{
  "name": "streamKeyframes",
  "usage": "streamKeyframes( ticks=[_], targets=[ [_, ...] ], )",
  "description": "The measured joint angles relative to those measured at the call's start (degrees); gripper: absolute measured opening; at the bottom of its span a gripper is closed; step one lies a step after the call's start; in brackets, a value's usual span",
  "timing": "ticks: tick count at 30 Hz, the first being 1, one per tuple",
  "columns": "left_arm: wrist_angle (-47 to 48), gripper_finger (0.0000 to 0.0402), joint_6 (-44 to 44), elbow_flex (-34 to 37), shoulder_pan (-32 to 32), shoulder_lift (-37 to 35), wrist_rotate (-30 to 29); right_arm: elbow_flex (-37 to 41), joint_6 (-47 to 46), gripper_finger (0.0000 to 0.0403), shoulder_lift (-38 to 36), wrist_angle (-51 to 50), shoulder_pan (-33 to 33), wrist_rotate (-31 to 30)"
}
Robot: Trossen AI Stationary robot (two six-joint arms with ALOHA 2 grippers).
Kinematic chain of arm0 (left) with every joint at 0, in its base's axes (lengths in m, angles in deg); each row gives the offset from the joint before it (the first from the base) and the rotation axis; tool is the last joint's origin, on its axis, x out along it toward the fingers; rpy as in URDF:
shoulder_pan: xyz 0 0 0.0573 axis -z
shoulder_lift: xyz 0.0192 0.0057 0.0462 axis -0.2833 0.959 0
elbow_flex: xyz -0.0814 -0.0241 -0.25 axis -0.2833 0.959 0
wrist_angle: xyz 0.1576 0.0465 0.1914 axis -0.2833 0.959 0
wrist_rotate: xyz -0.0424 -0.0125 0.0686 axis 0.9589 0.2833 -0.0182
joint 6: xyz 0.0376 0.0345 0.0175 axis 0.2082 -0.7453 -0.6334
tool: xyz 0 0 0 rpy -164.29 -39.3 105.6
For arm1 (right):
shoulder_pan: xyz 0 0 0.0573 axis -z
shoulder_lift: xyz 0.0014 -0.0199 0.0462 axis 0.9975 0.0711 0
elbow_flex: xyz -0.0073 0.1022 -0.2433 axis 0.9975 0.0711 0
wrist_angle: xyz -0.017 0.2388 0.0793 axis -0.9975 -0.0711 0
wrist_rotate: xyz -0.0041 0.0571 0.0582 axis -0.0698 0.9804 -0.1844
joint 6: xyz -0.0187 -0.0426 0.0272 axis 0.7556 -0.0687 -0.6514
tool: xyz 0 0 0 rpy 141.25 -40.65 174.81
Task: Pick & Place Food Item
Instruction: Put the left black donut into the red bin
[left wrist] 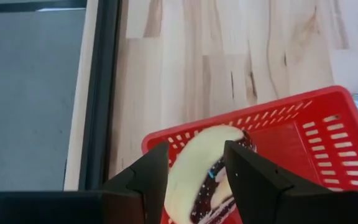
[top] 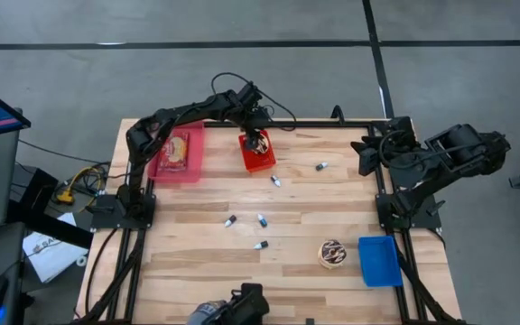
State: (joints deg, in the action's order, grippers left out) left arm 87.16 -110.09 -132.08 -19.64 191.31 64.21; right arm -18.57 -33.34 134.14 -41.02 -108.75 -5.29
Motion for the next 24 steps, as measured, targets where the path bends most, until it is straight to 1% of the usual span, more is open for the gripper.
streamKeyframes(
  ticks=[7, 13, 20, 24],
  targets=[
    [1.2, 0.015, 0.1, 0.0, -0.2, 0.5, 0.3, 0.0, 0.0, 0.0188, 0.0, -0.1, 0.1, 1.0],
    [1.2, 0.015, 0.5, 2.0, -0.3, 0.5, 0.4, 0.0, 0.0, 0.0188, 0.0, -1.1, 0.1, 1.0],
    [1.3, 0.0149, 0.8, 2.4, -0.3, 0.5, -0.6, 0.0, 0.0, 0.0188, 0.0, -1.0, 0.1, 1.0],
    [1.3, 0.0135, 1.5, 2.4, -0.3, 0.5, -2.1, 0.0, -0.5, 0.0188, 0.0, -1.0, 0.1, 1.0]
  ],
)
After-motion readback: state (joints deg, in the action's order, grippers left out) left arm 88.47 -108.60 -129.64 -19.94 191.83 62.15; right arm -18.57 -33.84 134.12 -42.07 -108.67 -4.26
